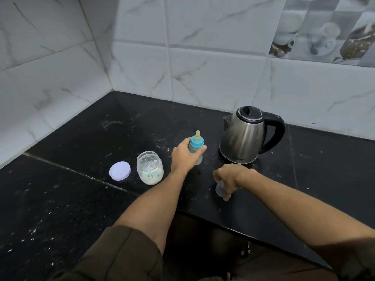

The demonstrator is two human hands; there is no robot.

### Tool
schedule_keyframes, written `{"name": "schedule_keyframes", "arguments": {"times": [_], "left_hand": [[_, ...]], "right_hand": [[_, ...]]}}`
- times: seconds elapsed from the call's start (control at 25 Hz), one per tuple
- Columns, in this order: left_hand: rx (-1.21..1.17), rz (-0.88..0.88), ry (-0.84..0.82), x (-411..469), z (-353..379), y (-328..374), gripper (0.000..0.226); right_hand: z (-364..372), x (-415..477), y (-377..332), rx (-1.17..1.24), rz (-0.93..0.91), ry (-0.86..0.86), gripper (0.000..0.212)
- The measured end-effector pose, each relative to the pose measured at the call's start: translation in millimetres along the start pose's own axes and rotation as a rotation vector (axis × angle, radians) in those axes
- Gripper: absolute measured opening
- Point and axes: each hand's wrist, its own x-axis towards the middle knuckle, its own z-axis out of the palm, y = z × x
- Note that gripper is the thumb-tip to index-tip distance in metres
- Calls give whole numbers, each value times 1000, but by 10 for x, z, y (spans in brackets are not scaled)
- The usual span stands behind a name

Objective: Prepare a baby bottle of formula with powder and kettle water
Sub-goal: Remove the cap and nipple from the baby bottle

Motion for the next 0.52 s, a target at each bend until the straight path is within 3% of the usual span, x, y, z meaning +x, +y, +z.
{"name": "schedule_keyframes", "arguments": {"times": [0.08, 0.2, 0.28, 0.36, 0.52], "left_hand": [[7, 2, -4, 5, -12, -4, 59], [24, 20, -2, 22, -36, -12, 57], [49, 32, -4, 24, -54, 4, 55], [55, 43, -10, 22, -70, 42, 53], [60, 69, -35, 67, -135, 176, 54]], "right_hand": [[-132, 11, 51, 36, 11, 30, 66], [-502, -1, 139, 247, 50, 308, 49], [-765, -3, 120, 412, 52, 469, 55], [-972, 24, 33, 468, 51, 540, 61], [-1192, 94, -116, 430, 84, 578, 50]]}}
